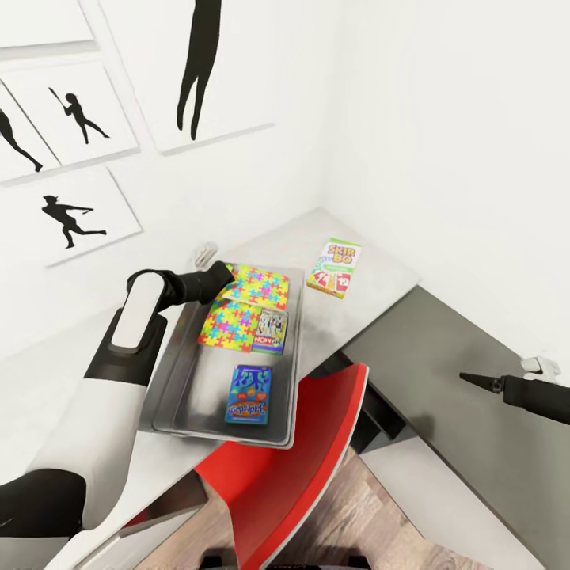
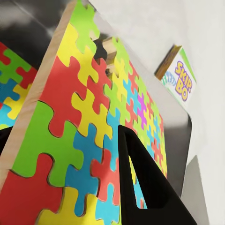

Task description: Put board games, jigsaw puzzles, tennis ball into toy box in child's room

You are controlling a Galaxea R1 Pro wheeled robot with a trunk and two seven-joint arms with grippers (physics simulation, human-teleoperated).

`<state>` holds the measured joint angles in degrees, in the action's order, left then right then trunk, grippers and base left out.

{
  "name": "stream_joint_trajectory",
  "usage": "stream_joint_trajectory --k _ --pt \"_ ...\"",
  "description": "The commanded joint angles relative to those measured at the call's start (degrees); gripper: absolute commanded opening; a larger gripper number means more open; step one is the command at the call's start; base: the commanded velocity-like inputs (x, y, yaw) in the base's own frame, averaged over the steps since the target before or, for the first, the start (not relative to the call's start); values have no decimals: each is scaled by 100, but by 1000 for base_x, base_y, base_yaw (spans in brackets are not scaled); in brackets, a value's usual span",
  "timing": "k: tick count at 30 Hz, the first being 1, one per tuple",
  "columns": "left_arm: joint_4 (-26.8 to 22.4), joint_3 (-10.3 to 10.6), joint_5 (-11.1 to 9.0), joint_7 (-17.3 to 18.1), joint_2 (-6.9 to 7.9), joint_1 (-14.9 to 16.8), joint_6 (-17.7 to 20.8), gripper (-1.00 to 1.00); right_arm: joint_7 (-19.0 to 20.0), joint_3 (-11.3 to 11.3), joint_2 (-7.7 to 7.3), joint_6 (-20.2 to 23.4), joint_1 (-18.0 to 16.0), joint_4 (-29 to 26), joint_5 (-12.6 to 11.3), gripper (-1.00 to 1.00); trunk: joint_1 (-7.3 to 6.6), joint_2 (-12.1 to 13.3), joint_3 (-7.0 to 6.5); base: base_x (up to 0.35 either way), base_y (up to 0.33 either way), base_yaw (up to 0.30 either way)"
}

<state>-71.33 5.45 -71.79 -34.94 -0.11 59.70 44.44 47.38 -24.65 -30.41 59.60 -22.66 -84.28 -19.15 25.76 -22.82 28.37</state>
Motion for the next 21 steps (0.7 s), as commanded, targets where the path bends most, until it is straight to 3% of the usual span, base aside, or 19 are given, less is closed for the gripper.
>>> stream_joint_trajectory --k 1,21 --pt "-1 2 -55 -56 0 11 3 -100 38 -5 -1 21 -5 -1 25 100 3 -10 18 0 0 0" --pt "14 11 -27 -73 -7 25 7 -100 38 -13 15 16 -2 -40 25 100 3 -10 101 0 0 0"
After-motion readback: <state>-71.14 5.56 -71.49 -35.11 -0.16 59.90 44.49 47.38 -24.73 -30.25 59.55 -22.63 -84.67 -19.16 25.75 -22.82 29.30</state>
